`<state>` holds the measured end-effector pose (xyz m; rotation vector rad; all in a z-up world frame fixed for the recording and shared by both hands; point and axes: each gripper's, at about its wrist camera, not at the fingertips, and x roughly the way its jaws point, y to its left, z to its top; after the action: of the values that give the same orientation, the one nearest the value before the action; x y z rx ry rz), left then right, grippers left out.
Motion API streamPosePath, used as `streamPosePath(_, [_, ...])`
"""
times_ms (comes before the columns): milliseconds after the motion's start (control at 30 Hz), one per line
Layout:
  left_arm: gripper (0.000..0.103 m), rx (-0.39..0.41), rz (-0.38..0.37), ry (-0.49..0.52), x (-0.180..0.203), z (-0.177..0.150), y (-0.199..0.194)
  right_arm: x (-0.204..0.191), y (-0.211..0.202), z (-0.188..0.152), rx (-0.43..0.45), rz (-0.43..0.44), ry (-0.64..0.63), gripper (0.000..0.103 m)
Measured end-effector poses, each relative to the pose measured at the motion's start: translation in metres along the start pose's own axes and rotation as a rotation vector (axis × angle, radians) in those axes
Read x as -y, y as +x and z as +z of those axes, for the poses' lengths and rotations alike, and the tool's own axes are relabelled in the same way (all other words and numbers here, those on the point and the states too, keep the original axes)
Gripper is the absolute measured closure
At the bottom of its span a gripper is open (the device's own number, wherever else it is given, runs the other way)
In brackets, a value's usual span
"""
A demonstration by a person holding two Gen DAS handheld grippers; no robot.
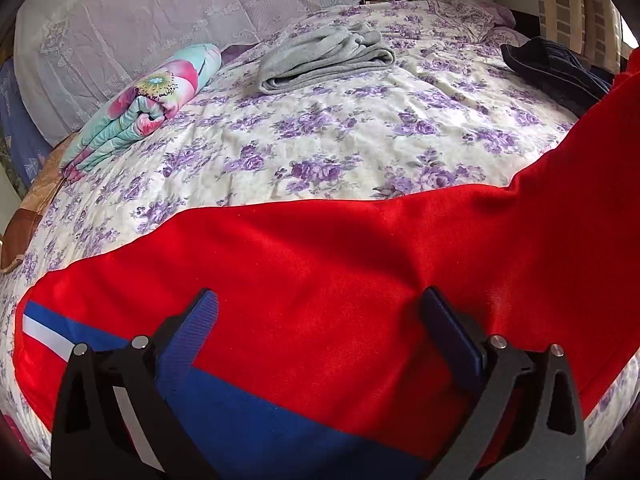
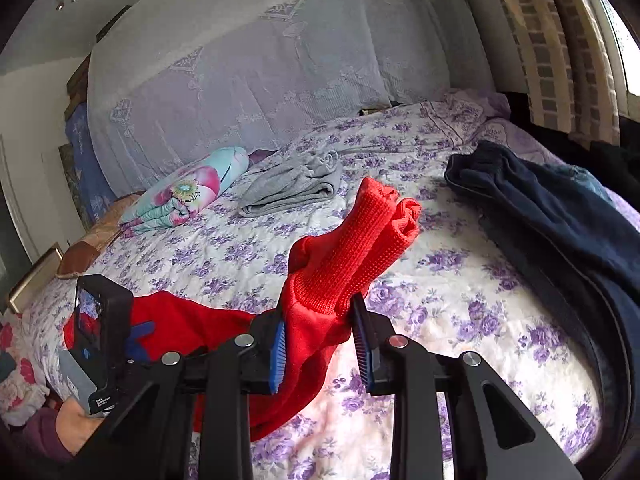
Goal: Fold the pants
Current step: 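Grasp the red ribbed cuffs with the right gripper and lift them, then fold the held cuffs over onto the pants body with the right gripper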
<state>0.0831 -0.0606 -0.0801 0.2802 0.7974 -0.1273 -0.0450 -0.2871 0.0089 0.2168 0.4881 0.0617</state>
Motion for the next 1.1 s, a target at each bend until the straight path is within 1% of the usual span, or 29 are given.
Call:
streamPosePath(100, [0.004, -0.005, -0.014, -0.014, -0.002, 0.0, 0.001, -0.03, 0.002, 0.007, 0.02, -0.018, -0.1, 0.074])
streamPosePath(200, [0.004, 0.0, -0.011, -0.013, -0.003, -0.002, -0.001, -0.064, 0.007, 0.015, 0.046, -0.026, -0.2, 0.074])
streamPosePath(300, [0.004, 0.038, 0.017, -0.024, -0.011, -0.007, -0.015, -0.095, 0.014, 0.021, 0.056, -0.011, -0.276, 0.074])
streamPosePath(367, [0.004, 0.066, 0.032, -0.071, -0.029, -0.013, -0.03, -0.114, 0.021, 0.022, 0.05, 0.0, -0.324, 0.074])
streamPosePath(433, [0.004, 0.084, 0.048, -0.142, -0.057, -0.022, -0.046, -0.133, 0.03, 0.021, 0.037, 0.022, -0.368, 0.074])
streamPosePath(467, [0.004, 0.092, 0.069, -0.174, -0.072, -0.028, -0.054, -0.143, 0.035, 0.019, 0.029, 0.033, -0.39, 0.074])
streamPosePath(533, [0.004, 0.105, 0.126, -0.244, -0.103, -0.041, -0.068, -0.166, 0.046, 0.01, 0.012, 0.056, -0.449, 0.074])
streamPosePath(633, [0.004, 0.11, 0.167, -0.345, -0.143, -0.058, -0.084, -0.206, 0.065, -0.013, -0.012, 0.075, -0.568, 0.074])
streamPosePath(733, [0.004, 0.107, 0.211, -0.399, -0.167, -0.07, -0.093, -0.235, 0.089, -0.045, -0.046, 0.071, -0.681, 0.075])
streamPosePath(833, [0.004, 0.094, 0.217, -0.433, -0.179, -0.078, -0.095, -0.252, 0.114, -0.078, -0.098, 0.032, -0.789, 0.075])
streamPosePath(867, [0.004, 0.089, 0.214, -0.436, -0.181, -0.08, -0.095, -0.256, 0.117, -0.087, -0.113, 0.015, -0.825, 0.074])
streamPosePath(933, [0.004, 0.083, 0.21, -0.432, -0.18, -0.083, -0.094, -0.261, 0.114, -0.094, -0.099, -0.004, -0.868, 0.07])
streamPosePath(967, [0.004, 0.084, 0.209, -0.428, -0.179, -0.083, -0.093, -0.263, 0.112, -0.094, -0.105, 0.004, -0.877, 0.058])
streamPosePath(1033, [0.004, 0.086, 0.204, -0.422, -0.177, -0.081, -0.092, -0.26, 0.104, -0.09, -0.112, 0.043, -0.865, 0.043])
streamPosePath(1100, [0.004, 0.089, 0.196, -0.419, -0.174, -0.077, -0.091, -0.253, 0.087, -0.084, -0.112, 0.101, -0.849, 0.041])
